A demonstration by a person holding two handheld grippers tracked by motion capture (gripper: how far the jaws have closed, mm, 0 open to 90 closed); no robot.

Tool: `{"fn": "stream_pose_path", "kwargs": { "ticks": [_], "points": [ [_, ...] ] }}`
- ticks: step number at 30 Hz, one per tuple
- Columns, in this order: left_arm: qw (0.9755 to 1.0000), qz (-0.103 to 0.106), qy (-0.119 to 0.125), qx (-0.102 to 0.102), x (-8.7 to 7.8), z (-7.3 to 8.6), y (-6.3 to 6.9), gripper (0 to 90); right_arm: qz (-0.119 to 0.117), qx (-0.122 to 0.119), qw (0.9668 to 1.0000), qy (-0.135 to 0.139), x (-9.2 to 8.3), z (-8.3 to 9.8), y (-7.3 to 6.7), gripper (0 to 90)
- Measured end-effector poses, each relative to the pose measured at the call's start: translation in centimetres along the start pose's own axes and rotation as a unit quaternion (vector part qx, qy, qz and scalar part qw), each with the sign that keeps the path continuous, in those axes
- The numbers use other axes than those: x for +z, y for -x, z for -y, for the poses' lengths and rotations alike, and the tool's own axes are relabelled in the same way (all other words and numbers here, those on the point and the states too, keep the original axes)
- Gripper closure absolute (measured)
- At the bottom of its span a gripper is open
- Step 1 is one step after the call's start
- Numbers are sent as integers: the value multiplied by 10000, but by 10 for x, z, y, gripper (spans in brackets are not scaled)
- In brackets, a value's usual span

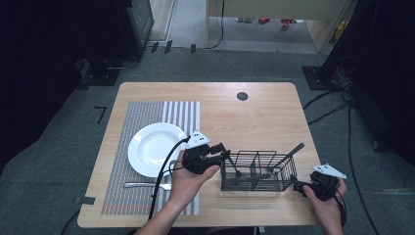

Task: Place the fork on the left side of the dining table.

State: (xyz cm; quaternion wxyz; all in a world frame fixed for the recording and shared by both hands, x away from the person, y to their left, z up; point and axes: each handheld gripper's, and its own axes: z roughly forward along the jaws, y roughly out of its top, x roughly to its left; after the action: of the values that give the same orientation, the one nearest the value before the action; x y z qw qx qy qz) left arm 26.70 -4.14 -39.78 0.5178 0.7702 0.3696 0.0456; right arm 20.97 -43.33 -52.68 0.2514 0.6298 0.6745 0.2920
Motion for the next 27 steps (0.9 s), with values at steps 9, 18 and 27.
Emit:
{"fn": "stream_pose_path", "kwargs": {
  "ticks": [9,18,27],
  "points": [
    [9999,-77,54,127,5,-4,5,669,3,-3,10000,-1,0,0,0,8],
    [9994,152,284,152,7,-5,4,805,1,0,10000,-1,0,0,0,8],
    [9989,343,263,-171,15,-7,-5,784,2,0,10000,-2,0,0,0,8]
  ]
}}
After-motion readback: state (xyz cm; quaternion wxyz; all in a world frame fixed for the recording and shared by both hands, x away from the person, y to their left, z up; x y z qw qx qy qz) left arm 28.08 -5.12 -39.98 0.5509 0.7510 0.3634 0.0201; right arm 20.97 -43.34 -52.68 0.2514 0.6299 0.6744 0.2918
